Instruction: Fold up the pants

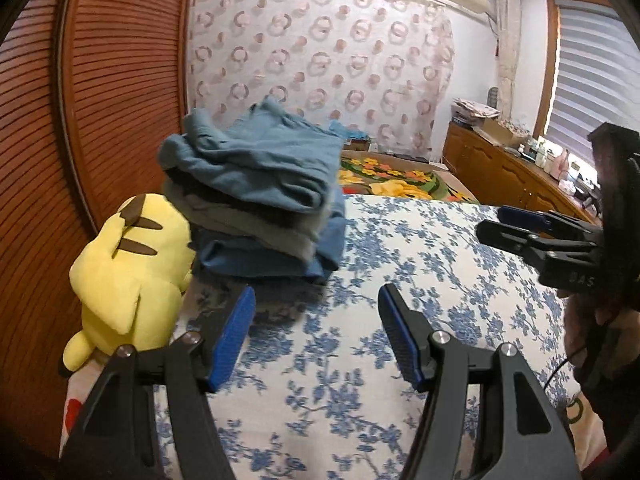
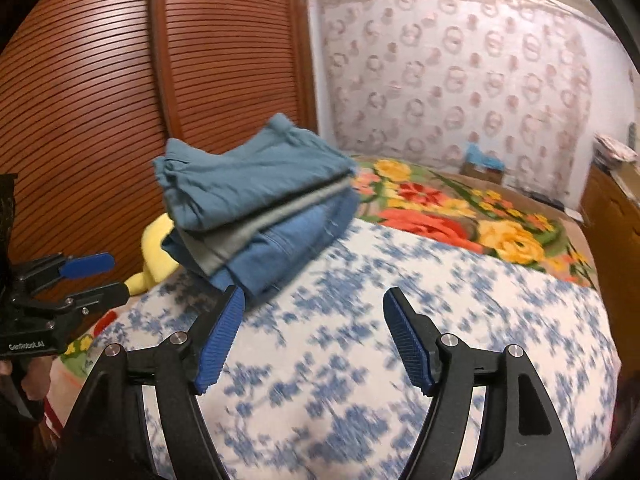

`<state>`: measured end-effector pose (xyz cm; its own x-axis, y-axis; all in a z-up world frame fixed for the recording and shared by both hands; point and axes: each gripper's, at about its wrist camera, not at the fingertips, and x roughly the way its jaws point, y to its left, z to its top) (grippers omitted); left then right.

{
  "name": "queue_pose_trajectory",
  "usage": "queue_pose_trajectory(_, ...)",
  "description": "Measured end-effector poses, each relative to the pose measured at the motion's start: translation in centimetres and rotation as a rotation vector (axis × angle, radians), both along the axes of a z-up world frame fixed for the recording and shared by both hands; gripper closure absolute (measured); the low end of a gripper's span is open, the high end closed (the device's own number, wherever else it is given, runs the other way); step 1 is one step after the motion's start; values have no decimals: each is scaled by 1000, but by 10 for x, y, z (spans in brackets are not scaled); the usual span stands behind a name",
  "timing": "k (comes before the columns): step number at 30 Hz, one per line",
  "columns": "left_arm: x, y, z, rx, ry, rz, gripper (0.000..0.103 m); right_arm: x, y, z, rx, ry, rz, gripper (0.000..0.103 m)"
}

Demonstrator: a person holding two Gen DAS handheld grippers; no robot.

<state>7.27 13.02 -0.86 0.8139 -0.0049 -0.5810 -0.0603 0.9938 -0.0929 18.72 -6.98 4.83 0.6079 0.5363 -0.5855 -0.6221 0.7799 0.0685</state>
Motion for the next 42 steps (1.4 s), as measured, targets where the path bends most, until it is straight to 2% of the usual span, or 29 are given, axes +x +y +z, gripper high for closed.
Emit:
queue_pose_trajectory(6, 2, -33, -4, 5, 9, -51, 39, -24, -42, 4, 10, -14, -91, 29)
queue_pose_trajectory(14, -2, -72, -5, 24, 21, -91, 39, -55, -84, 3, 1, -27, -157, 17)
queue_pose_trajectory(23, -8, -106, -2, 29, 25, -128, 39, -80, -129, -2, 13, -26, -257, 16)
queue_pose_trajectory(33, -11, -137, 13, 38, -2, -160, 39, -99, -174, 12, 38, -62, -330, 13)
queue_pose_trajectory(42, -14, -149, 42, 51, -57, -185, 39, -109, -188, 36, 71, -110, -387, 13)
